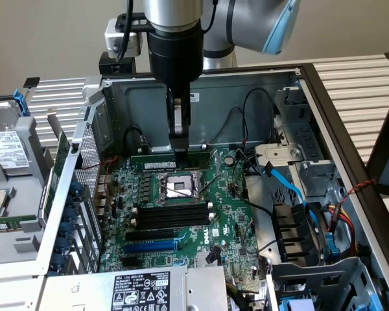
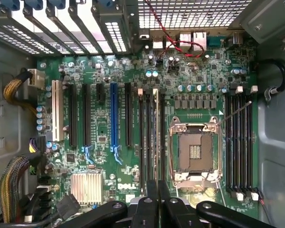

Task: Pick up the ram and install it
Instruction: 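Insert the ram into the slot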

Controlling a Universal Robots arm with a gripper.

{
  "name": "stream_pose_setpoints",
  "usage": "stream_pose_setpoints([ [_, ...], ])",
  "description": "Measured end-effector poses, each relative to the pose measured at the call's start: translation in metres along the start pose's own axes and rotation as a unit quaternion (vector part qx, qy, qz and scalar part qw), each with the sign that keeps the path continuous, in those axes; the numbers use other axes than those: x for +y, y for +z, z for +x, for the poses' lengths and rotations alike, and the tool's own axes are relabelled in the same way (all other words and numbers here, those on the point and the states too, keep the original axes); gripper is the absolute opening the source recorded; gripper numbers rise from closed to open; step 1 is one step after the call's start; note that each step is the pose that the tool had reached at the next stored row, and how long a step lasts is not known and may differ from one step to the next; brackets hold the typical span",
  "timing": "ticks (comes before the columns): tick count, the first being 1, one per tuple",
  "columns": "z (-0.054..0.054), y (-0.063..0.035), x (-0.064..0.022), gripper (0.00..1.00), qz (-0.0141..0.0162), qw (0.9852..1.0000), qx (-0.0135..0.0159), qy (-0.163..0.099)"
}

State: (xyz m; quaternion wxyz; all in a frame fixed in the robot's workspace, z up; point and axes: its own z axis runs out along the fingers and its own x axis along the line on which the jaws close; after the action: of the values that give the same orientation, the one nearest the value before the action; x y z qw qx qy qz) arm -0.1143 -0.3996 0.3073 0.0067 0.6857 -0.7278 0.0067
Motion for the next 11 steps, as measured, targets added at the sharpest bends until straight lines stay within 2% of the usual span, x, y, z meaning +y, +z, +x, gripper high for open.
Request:
stream_pose_setpoints([
  [11, 0.001, 0.0162, 0.0, 0.13, 0.0003, 0.9999, 0.001, -0.014],
])
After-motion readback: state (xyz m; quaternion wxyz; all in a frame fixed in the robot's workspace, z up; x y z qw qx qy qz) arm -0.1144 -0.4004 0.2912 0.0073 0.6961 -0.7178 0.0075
